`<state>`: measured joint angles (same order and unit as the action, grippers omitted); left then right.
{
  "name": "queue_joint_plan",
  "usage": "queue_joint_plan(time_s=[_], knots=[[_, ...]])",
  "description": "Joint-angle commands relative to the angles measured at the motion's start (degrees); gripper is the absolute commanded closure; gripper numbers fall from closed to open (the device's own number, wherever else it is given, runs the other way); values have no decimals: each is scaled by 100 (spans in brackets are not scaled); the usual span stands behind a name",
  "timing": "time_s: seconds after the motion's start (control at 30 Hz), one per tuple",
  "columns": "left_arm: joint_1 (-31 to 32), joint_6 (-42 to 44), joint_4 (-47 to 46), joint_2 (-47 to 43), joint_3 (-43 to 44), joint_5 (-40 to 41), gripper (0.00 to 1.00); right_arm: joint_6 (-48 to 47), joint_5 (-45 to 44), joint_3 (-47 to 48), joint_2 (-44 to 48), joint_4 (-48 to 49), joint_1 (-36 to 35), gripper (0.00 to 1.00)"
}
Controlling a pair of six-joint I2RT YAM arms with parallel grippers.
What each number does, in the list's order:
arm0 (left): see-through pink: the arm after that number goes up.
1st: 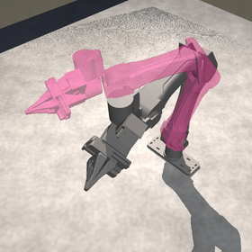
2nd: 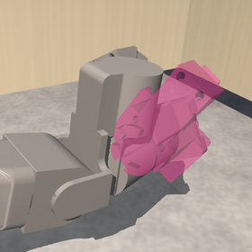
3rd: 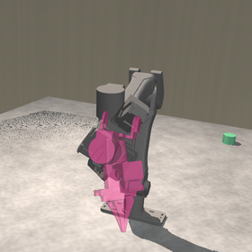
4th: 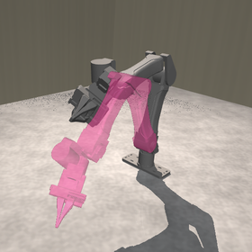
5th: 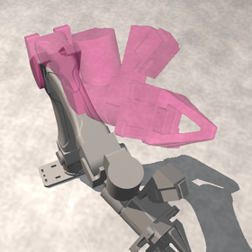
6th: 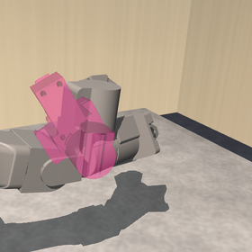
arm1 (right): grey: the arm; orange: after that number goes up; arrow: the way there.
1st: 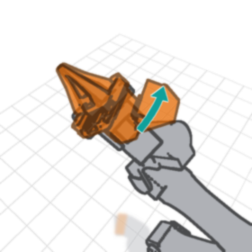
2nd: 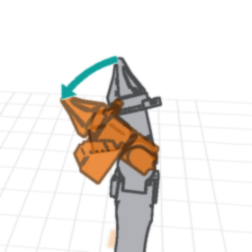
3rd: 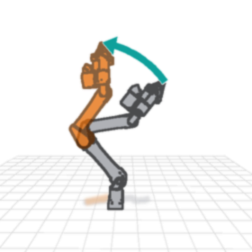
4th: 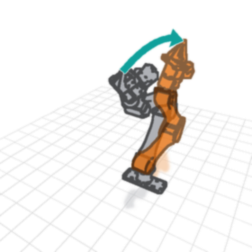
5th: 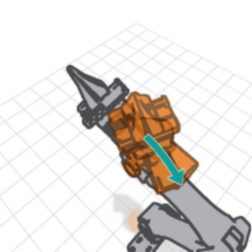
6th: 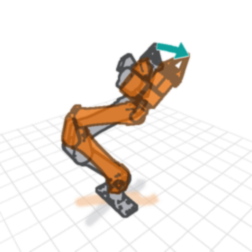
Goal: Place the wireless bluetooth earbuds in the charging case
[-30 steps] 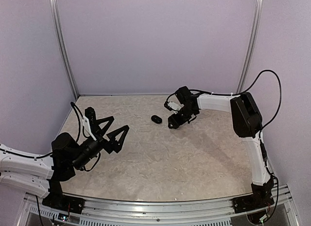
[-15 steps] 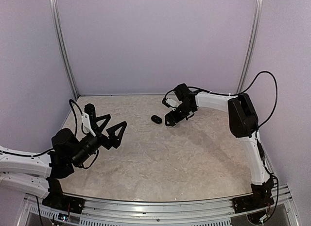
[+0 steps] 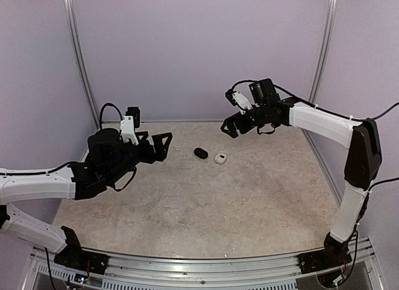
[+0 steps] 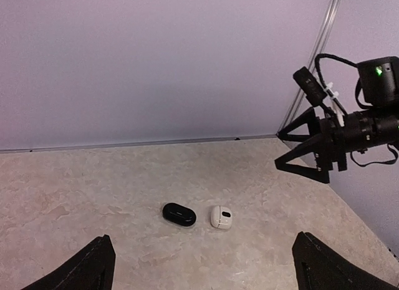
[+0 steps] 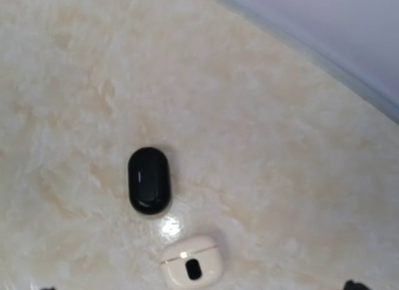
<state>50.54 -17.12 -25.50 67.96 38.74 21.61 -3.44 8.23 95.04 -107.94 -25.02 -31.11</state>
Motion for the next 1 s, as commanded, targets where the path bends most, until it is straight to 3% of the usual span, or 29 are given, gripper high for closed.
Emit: queue_joint_plan(time_s=[0.0,0.17,0.33,0.5,0.63,0.97], knots=[[-440,-327,1161,354,610,-138,1,506,-462,-1036,685,331,44,0],[-1030,-754,1741,623,834,-425,1,938,-599,-2622,1840,1137,50,0],[-1233,-1030,1118,519,215,-876,1,1329,-622,-4251,2714,2376,44,1],[-1077,-1175,647,648,-325,-917,1,1757,-480,-5721,3006,3910,44,1],[-909,-1221,380,815,-588,-809,1,1908,-268,-6225,2940,4501,43,0],[-765,-1236,-58,1000,-791,-798,1,1884,-239,-6478,3054,4862,44,1]])
